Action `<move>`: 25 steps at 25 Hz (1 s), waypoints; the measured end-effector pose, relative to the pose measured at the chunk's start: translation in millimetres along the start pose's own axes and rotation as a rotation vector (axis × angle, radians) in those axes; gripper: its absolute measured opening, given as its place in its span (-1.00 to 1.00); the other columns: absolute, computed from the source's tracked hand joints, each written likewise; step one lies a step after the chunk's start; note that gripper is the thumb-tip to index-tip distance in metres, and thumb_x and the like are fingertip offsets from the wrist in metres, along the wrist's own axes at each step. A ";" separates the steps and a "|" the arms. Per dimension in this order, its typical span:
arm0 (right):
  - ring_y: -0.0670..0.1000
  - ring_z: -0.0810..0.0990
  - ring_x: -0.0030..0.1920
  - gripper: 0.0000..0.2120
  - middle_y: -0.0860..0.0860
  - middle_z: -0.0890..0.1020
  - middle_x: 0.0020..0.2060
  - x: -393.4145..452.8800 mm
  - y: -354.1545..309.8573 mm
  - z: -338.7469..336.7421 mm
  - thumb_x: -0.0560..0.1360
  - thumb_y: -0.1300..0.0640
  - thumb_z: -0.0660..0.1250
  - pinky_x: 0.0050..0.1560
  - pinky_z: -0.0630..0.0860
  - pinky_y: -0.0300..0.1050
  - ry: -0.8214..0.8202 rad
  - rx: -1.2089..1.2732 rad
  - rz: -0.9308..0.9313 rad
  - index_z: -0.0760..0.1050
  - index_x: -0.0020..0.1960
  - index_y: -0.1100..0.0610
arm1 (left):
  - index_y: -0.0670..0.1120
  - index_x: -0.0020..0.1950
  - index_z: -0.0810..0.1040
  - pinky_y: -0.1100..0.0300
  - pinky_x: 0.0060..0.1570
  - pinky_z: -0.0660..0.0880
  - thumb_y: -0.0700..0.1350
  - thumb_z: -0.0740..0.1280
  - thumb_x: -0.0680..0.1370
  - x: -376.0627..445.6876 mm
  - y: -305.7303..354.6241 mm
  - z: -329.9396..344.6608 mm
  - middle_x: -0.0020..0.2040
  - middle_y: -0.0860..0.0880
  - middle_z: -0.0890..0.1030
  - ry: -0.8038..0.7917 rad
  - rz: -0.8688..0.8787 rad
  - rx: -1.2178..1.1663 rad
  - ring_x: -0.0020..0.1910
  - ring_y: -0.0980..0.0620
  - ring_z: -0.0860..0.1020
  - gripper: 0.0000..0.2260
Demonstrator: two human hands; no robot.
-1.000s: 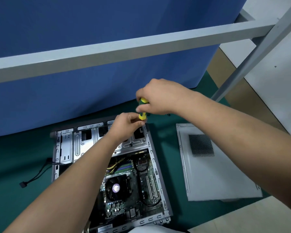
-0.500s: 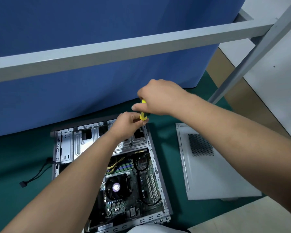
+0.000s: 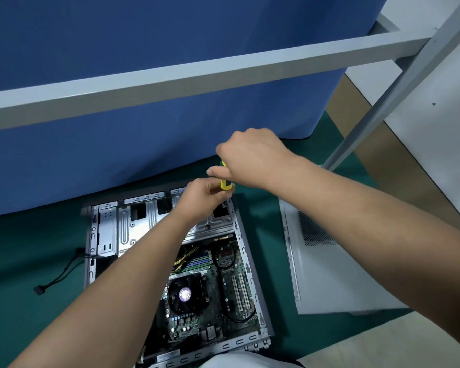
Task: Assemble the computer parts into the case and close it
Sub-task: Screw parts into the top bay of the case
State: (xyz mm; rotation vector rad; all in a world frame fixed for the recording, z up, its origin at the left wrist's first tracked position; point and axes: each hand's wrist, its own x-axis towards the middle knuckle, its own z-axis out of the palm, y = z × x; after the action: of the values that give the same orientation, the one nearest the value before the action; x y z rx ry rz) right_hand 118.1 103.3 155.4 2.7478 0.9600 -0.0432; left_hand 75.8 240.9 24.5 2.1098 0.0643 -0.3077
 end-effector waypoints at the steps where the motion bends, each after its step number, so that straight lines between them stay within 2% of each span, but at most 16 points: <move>1: 0.06 0.30 -0.43 -0.52 -0.02 0.32 -0.39 0.2 -3.9 0.9 0.61 -0.33 0.15 -0.40 0.11 -0.14 0.021 -0.048 0.037 0.47 -0.16 0.06 | -0.01 0.02 0.69 0.43 -0.20 0.45 -0.07 0.54 0.51 0.3 0.8 3.8 -0.10 0.11 0.72 0.014 -0.018 -0.025 -0.09 0.22 0.65 -0.89; 3: 0.04 0.26 -0.46 -0.44 -0.01 0.33 -0.40 1.6 -8.2 1.5 0.60 -0.39 0.11 -0.41 0.11 -0.14 0.034 -0.048 0.061 0.36 -0.28 0.07 | 0.00 -0.07 0.62 0.40 -0.34 0.38 -0.04 0.56 0.47 3.8 3.5 10.4 -0.17 0.09 0.68 0.096 -0.061 0.016 -0.19 0.17 0.61 -0.84; 5: 0.08 0.36 -0.40 -0.46 0.00 0.37 -0.35 3.4 -7.1 2.4 0.60 -0.36 0.16 -0.41 0.18 -0.13 -0.002 0.007 0.033 0.37 -0.25 0.08 | -0.05 -0.07 0.62 0.27 -0.30 0.43 -0.04 0.57 0.47 5.3 4.9 12.0 -0.18 0.00 0.67 0.170 -0.077 0.065 -0.18 0.03 0.59 -0.83; 7: 0.12 0.47 -0.22 -0.68 -0.02 0.46 -0.20 3.4 -4.5 0.0 0.59 -0.20 0.28 -0.35 0.32 -0.10 -0.078 0.116 -0.056 0.52 0.02 0.06 | -0.04 -0.10 0.65 0.21 -0.27 0.44 -0.03 0.57 0.45 6.0 3.1 10.5 -0.24 0.01 0.66 0.184 -0.051 0.098 -0.22 0.04 0.56 -0.85; 8: 0.11 0.49 -0.15 -0.77 -0.04 0.49 -0.14 2.7 -3.7 -2.5 0.58 -0.10 0.32 -0.30 0.39 -0.08 -0.109 0.172 -0.104 0.54 0.15 0.00 | 0.00 -0.18 0.63 0.28 -0.34 0.39 -0.02 0.57 0.45 4.9 2.2 8.4 -0.30 0.06 0.63 0.181 -0.038 0.120 -0.27 0.13 0.54 -0.85; 9: 0.11 0.50 -0.13 -0.79 -0.05 0.49 -0.13 1.2 -3.7 -4.0 0.57 -0.02 0.33 -0.27 0.41 -0.08 -0.131 0.218 -0.129 0.55 0.19 -0.04 | 0.05 -0.27 0.59 0.33 -0.39 0.35 -0.01 0.57 0.44 3.4 1.0 6.5 -0.37 0.10 0.59 0.184 -0.029 0.137 -0.31 0.17 0.52 -0.80; 11: 0.11 0.50 -0.18 -0.82 -0.04 0.43 -0.24 -2.1 -5.7 -2.7 0.57 0.05 0.32 -0.29 0.41 -0.09 -0.117 0.228 -0.102 0.58 0.14 0.03 | 0.13 -0.37 0.50 0.36 -0.40 0.33 -0.01 0.57 0.45 0.7 0.9 5.2 -0.46 0.17 0.53 0.185 -0.002 0.139 -0.35 0.21 0.49 -0.70; 13: 0.10 0.46 -0.25 -0.81 -0.01 0.38 -0.30 -5.4 -9.2 -0.5 0.58 0.03 0.29 -0.36 0.35 -0.09 -0.072 0.208 -0.036 0.56 0.07 0.13 | 0.17 -0.39 0.46 0.39 -0.40 0.32 -0.02 0.56 0.48 -0.3 1.1 6.0 -0.47 0.24 0.53 0.172 0.014 0.154 -0.36 0.23 0.47 -0.65; 15: 0.06 0.39 -0.33 -0.78 0.01 0.37 -0.32 -6.5 -9.3 2.0 0.59 0.00 0.29 -0.42 0.27 -0.10 -0.065 0.219 0.005 0.54 0.04 0.16 | 0.16 -0.40 0.42 0.41 -0.41 0.31 -0.05 0.55 0.49 -0.4 3.5 6.7 -0.47 0.34 0.51 0.179 0.018 0.174 -0.37 0.32 0.46 -0.62; 18: -0.01 0.33 -0.37 -0.78 0.02 0.39 -0.32 -8.0 -9.7 3.4 0.60 0.00 0.29 -0.43 0.24 -0.11 -0.069 0.242 0.037 0.53 0.00 0.16 | 0.14 -0.43 0.37 0.42 -0.44 0.30 -0.07 0.54 0.50 -0.3 3.4 7.6 -0.49 0.35 0.49 0.184 0.025 0.189 -0.40 0.36 0.44 -0.57; 21: 0.00 0.31 -0.38 -0.79 0.02 0.36 -0.33 -8.9 -13.4 4.5 0.61 0.01 0.28 -0.41 0.25 -0.08 -0.069 0.248 0.074 0.51 0.03 0.17 | 0.14 -0.39 0.44 0.38 -0.46 0.27 -0.05 0.54 0.51 0.9 1.5 6.8 -0.48 0.20 0.52 0.180 -0.002 0.187 -0.39 0.23 0.47 -0.64; 24: 0.11 0.41 -0.29 -0.75 0.01 0.35 -0.30 -10.9 -13.6 1.1 0.62 -0.03 0.27 -0.33 0.32 -0.06 -0.044 0.299 0.109 0.49 0.10 0.17 | 0.08 -0.13 0.66 0.23 -0.21 0.45 -0.02 0.47 0.57 -3.6 3.8 6.7 -0.23 0.09 0.65 0.082 0.012 0.189 -0.18 0.07 0.55 -0.91; 25: 0.14 0.44 -0.23 -0.73 0.02 0.38 -0.28 -14.2 -11.1 0.5 0.62 -0.06 0.28 -0.28 0.35 -0.05 -0.013 0.327 0.125 0.50 0.12 0.14 | 0.04 -0.04 0.68 0.21 -0.17 0.46 -0.01 0.43 0.60 -6.6 2.0 8.4 -0.17 0.05 0.67 0.054 0.017 0.180 -0.14 0.04 0.56 -0.93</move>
State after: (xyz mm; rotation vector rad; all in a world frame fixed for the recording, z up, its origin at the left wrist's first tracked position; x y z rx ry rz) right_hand 100.1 102.9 154.1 3.0949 0.8394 -0.2150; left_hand 68.1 233.3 23.5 2.2964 0.0522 -0.2550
